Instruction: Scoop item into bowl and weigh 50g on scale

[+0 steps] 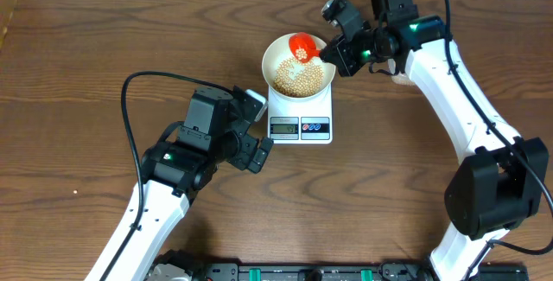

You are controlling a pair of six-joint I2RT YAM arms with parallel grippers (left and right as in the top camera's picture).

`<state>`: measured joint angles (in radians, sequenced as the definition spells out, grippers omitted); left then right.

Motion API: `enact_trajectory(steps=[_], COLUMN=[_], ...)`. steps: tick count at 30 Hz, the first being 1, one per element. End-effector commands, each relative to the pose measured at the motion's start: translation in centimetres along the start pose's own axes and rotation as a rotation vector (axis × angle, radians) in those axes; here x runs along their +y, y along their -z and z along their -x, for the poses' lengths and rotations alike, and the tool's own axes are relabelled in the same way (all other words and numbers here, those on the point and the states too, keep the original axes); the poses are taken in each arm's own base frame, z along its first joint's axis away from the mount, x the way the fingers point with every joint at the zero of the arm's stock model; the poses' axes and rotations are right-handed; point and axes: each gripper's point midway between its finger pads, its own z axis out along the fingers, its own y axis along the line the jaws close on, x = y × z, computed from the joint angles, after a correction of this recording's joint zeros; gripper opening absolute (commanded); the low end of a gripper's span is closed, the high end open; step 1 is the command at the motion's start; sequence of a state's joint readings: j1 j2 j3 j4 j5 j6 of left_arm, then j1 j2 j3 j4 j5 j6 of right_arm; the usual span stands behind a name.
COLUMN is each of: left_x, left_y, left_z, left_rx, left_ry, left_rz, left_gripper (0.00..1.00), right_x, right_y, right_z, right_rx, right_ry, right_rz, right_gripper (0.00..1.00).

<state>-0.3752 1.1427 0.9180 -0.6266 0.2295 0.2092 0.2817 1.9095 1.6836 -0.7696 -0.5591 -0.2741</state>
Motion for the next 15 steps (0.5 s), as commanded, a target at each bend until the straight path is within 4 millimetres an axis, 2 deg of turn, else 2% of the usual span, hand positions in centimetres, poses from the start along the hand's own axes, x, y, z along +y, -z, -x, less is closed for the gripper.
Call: enact_trajectory(steps=[1,15], left_x=[0.18,0.18], left_y=[-0.18,-0.18], left_z=[-0.33,-0.34], left_rx=[0.011,0.012], left_ry=[0.005,0.005], left_rz=[0.011,0.011], left_gripper=[0.98,0.98], right_x=[0.34,0.50], right_y=[1.06,0.75], right_z=[1.06,0.73], right_rx=[-0.028,-0.005], right_ry=[0.039,0.062], right_rz=[-0.012,-0.032], right_gripper=[0.01,0.01])
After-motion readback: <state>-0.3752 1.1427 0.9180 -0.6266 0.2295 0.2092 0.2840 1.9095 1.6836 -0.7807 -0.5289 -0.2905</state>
